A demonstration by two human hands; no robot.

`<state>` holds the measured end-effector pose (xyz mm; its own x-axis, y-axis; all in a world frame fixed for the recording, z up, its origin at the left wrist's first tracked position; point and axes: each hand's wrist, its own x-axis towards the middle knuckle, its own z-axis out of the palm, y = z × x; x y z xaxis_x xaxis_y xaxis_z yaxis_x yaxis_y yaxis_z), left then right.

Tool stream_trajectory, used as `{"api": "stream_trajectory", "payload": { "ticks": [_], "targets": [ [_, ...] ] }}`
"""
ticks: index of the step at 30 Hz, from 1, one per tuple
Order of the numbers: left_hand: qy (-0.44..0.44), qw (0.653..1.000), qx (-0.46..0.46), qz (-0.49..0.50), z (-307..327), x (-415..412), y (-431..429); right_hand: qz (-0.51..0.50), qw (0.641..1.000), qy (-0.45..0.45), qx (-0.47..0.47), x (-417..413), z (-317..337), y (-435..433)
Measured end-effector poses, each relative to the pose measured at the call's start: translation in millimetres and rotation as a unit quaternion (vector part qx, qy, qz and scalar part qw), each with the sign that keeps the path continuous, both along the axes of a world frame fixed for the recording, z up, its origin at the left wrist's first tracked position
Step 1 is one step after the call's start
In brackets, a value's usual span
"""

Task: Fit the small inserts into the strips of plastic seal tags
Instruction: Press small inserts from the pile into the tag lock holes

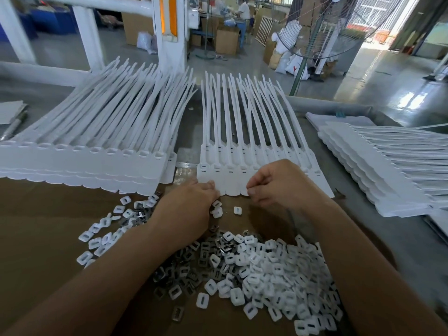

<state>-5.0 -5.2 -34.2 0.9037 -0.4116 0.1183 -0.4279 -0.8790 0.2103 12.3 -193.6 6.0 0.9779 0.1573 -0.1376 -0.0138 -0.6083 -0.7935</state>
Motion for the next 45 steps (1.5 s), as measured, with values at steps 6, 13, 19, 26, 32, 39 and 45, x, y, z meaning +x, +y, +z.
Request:
{"api": "stream_trajectory", "payload": {
  "ticks": [6,13,19,26,32,39,45],
  "targets": [
    [-0.02,1.0,0.002,-0.005,0.1,-1.2,0.4,0.0,0.993,-0.091,-0.075,27.8,4.3,27.6],
    [-0.028,0.999,0.004,-0.015,-3.0,-3.1,3.9,-0.02,0.993,-0.089,-0.08,52.3,-4.9,51.8],
    [-0.032,0.999,0.016,-0.019,-1.9,-1.6,3.0,-0.046,0.992,-0.068,-0.1,59.3,-20.5,60.1],
    [-0.028,0.999,0.022,-0.025,-1.1,-1.0,2.7,-0.056,0.987,-0.078,-0.129,65.4,-28.2,61.3],
    [-0.019,0.999,0.017,-0.022,1.4,-1.6,2.5,-0.078,0.989,-0.083,-0.094,68.4,-27.1,60.3],
    [-0.016,1.0,0.02,-0.015,1.7,-1.6,2.3,-0.095,0.989,-0.052,-0.103,71.4,-26.7,63.3],
    [-0.019,0.999,0.021,-0.015,0.4,-0.7,2.5,-0.106,0.988,-0.035,-0.106,73.2,-21.5,63.0]
  ]
}}
